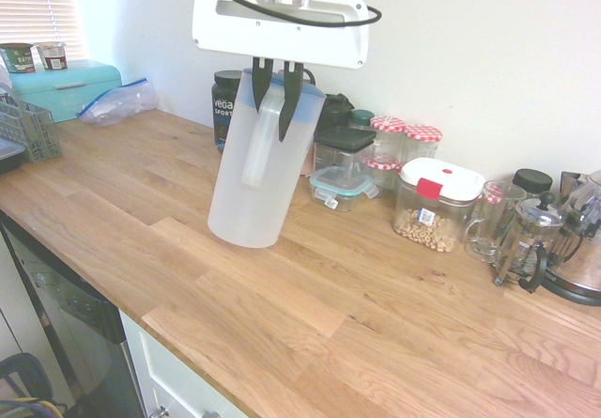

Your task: Pour me some water

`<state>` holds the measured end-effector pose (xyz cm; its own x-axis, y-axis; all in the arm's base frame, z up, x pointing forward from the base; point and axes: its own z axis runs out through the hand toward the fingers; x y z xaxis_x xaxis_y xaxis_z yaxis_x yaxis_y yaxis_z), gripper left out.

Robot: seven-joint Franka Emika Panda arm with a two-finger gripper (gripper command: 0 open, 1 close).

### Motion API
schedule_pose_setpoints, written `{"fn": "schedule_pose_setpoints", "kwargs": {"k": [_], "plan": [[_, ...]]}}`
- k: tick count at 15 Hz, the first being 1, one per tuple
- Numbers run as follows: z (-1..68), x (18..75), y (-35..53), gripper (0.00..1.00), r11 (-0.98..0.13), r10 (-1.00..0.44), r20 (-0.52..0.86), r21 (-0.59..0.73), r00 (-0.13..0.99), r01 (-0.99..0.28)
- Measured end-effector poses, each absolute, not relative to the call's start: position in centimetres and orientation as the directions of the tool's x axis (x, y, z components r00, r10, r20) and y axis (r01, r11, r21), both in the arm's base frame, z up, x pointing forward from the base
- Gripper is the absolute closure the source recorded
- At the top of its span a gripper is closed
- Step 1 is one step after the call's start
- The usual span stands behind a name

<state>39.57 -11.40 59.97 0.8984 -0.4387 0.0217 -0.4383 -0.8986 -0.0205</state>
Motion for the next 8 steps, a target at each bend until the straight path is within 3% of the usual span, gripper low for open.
{"fn": "schedule_pose_setpoints", "kwargs": {"k": [8], "plan": [[56.9, 38.4, -14.8, 1.0, -0.714, -0.69, 0.264, -0.097, 0.674, -0.693]]}}
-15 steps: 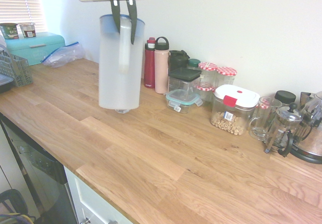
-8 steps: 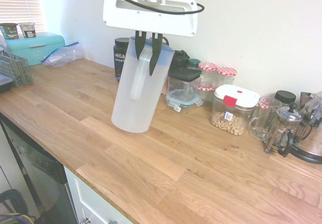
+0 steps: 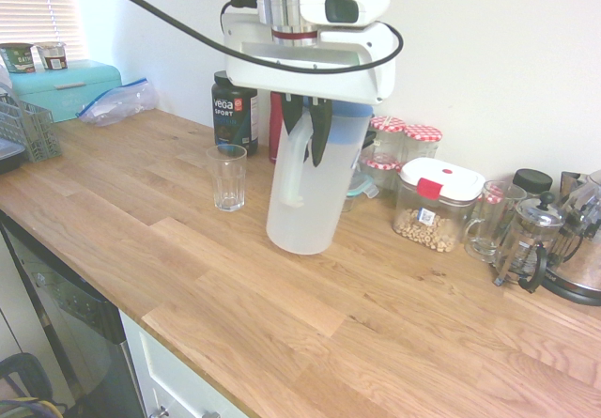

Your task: Pour me some water

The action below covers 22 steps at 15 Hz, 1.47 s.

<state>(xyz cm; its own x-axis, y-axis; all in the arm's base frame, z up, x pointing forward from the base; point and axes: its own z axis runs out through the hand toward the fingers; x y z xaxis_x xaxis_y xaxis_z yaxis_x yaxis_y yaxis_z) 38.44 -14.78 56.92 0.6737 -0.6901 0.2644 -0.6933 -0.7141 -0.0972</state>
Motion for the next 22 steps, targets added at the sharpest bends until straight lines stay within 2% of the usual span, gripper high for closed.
{"fn": "schedule_pose_setpoints", "kwargs": {"k": [4, 6, 17, 18, 22], "plan": [[54.5, 38.6, -15.0, 1.0, -0.621, -0.728, 0.403, -0.045, 0.555, -0.782], [53.1, 38.4, -14.9, 1.0, -0.588, -0.737, 0.424, -0.02, 0.526, -0.809], [51.0, 37.9, -16.9, 1.0, -0.508, -0.831, 0.301, -0.064, 0.469, -0.859], [50.8, 38.0, -17.0, 0.0, -0.506, -0.833, 0.295, -0.064, 0.468, -0.86], [50.2, 38.5, -17.2, 0.0, -0.508, -0.832, 0.295, -0.063, 0.47, -0.859]]}}
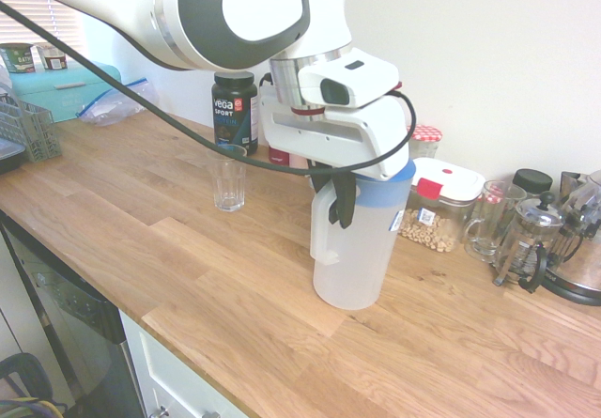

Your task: Pour me some water

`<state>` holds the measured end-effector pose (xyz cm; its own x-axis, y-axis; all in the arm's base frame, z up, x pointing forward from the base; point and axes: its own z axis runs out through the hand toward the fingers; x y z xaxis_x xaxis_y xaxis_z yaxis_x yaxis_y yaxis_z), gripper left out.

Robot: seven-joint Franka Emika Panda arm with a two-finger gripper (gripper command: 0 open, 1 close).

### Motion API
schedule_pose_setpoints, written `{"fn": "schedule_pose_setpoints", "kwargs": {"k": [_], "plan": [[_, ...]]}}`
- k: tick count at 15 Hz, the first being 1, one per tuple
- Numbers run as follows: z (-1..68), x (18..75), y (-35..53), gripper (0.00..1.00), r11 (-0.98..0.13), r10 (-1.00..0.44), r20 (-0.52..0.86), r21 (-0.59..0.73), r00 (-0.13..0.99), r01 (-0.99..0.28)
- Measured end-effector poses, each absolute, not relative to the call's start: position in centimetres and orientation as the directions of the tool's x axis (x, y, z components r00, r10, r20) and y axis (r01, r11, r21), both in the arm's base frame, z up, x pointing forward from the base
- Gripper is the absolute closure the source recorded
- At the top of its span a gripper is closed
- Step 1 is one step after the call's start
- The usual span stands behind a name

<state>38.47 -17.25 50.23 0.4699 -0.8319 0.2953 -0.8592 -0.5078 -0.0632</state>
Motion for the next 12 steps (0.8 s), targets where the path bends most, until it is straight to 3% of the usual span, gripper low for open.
{"fn": "schedule_pose_setpoints", "kwargs": {"k": [9, 12], "plan": [[51.1, 38.2, -17.4, 0.0, -0.507, -0.827, 0.319, -0.066, 0.464, -0.859], [53.8, 35.8, -16.3, 0.0, -0.511, -0.845, 0.219, -0.062, 0.488, -0.857]]}}
